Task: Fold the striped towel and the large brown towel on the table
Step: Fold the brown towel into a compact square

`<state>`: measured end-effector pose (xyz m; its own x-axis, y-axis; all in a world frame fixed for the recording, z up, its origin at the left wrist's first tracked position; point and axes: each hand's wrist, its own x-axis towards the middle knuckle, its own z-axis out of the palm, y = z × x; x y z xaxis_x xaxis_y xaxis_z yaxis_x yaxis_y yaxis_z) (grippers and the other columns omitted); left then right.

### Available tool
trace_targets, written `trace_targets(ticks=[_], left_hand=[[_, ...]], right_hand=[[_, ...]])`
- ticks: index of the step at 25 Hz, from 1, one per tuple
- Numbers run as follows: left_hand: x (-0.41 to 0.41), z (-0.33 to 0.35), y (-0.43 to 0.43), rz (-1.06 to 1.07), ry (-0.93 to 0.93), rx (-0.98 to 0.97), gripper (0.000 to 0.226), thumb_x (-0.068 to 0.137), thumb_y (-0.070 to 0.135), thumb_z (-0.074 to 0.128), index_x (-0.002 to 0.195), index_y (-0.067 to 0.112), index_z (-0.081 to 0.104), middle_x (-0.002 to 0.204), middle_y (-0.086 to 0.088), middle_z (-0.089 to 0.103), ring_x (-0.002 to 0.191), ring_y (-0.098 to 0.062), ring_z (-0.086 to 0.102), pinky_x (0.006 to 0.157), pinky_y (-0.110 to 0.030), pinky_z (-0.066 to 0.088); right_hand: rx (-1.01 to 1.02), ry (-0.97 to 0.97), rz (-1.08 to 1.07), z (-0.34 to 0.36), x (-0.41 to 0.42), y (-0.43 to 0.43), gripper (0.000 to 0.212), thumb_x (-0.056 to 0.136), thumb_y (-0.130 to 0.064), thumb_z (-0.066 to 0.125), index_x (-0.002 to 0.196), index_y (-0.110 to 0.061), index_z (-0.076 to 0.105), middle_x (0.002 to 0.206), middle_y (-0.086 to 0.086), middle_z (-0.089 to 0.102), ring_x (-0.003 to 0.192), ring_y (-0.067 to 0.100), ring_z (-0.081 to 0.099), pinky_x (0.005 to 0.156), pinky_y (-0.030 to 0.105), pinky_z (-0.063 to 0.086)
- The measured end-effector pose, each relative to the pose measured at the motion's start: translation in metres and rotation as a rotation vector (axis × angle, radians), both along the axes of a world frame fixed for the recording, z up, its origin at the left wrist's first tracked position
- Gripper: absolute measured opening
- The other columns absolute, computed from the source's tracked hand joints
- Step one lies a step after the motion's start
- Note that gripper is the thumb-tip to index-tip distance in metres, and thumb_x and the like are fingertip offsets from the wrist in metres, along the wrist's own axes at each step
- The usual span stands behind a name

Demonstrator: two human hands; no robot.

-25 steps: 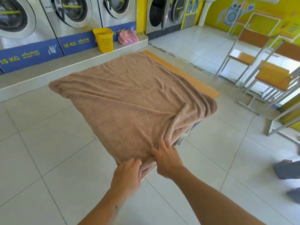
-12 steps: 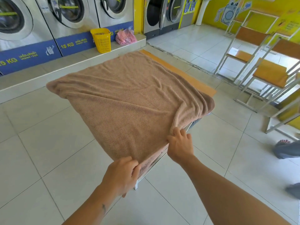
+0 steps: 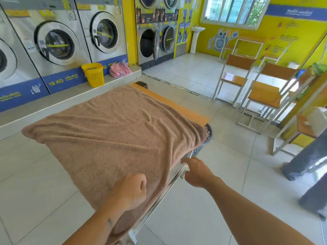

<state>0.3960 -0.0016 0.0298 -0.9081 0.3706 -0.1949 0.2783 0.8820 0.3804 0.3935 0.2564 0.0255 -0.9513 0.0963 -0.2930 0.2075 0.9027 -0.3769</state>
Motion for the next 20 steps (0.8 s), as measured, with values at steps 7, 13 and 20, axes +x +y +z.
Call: trace_targets(ticks=[7,13,20], left_hand=[[-0.078,0.009,0.163,0.069,0.057,0.119,0.02,0.089,0.019,0.047,0.073,0.025,0.056,0.076,0.01,0.06,0.069,-0.01,0.059,0.065,-0.029,0.054],[-0.114,-0.007,0.287,0.1,0.022,0.098,0.018,0.09,0.019,0.046,0.091,0.025,0.063,0.087,0.012,0.062,0.079,-0.008,0.057,0.072,-0.028,0.052],[-0.193,-0.051,0.359,0.317,-0.028,0.161,0.043,0.079,0.046,0.067,0.111,0.024,0.048,0.104,0.008,0.052,0.1,-0.017,0.057,0.078,-0.035,0.047]], right_hand=[[-0.119,0.038,0.054,0.039,-0.061,0.156,0.05,0.086,-0.003,0.048,0.132,-0.021,0.057,0.135,0.008,0.057,0.119,0.028,0.056,0.096,0.036,0.05],[-0.072,-0.031,0.183,0.052,-0.113,0.25,0.043,0.087,-0.005,0.05,0.125,-0.021,0.063,0.131,0.006,0.06,0.115,0.025,0.058,0.092,0.033,0.052],[0.005,-0.067,0.369,0.031,-0.218,0.279,0.04,0.086,-0.006,0.044,0.119,-0.02,0.062,0.123,0.004,0.063,0.112,0.026,0.059,0.091,0.038,0.053]])
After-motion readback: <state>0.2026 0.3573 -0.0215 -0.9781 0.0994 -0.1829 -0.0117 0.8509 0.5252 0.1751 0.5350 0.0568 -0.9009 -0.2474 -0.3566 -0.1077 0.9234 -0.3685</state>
